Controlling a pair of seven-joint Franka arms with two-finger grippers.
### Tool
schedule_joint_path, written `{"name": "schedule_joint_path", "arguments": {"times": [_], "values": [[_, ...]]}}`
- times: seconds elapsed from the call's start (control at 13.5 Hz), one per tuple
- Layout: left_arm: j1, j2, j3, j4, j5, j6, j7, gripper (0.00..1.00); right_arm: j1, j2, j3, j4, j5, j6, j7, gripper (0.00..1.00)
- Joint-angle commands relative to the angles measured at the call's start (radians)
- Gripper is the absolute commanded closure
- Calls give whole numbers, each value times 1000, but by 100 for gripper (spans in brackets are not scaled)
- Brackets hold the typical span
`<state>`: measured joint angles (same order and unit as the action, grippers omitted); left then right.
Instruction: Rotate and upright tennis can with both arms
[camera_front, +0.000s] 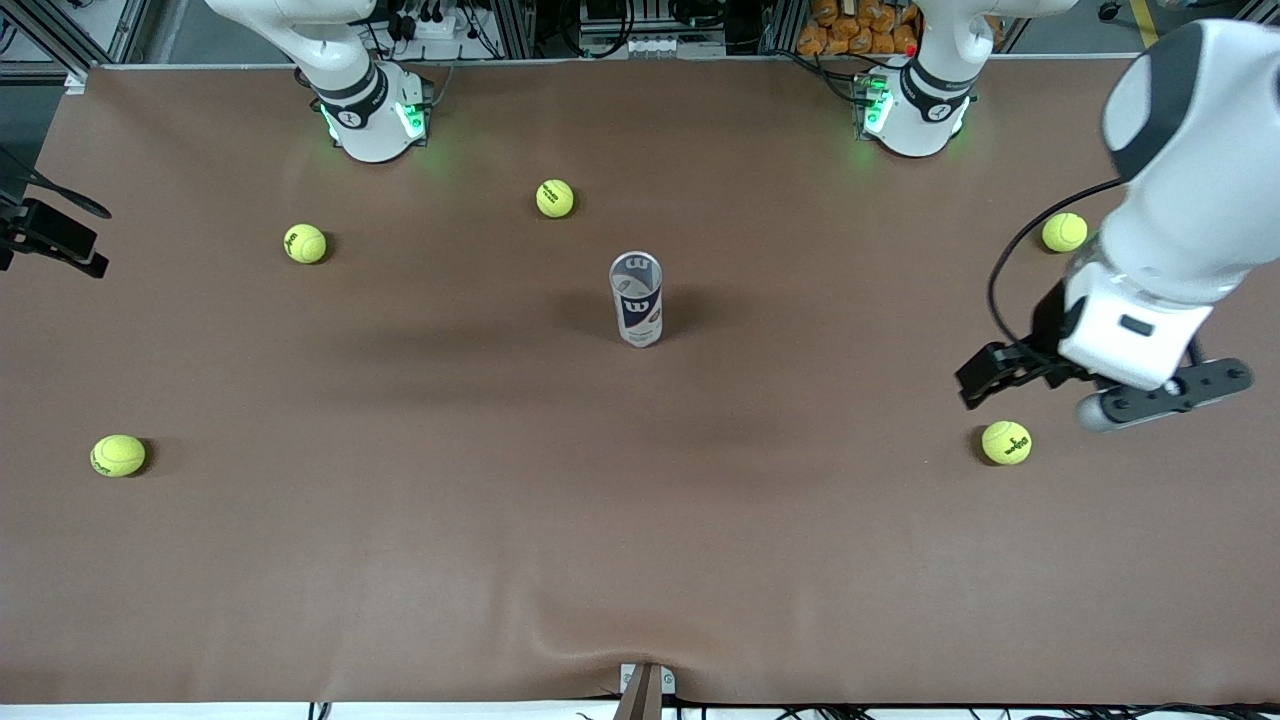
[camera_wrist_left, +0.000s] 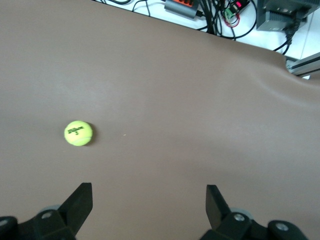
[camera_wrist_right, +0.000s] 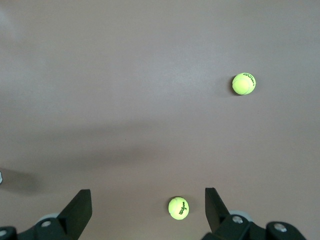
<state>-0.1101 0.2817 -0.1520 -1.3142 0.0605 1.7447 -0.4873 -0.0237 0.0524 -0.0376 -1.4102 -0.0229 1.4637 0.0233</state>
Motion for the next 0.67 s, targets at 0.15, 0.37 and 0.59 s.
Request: {"name": "schedule_joint_path", "arguments": {"times": [0.15,0.37,0.59], "values": [[66,-154,49,-157,-103,-24,154,0,4,-5,-1,-1,-12,-3,3,0],[64,-274,97,-261,-119,-28,263,0,4,-3,-1,-1,-12,-2,3,0],[66,-415,104,-424,-114,-31,292,0,4,-3,-1,-1,-12,-2,3,0]]}}
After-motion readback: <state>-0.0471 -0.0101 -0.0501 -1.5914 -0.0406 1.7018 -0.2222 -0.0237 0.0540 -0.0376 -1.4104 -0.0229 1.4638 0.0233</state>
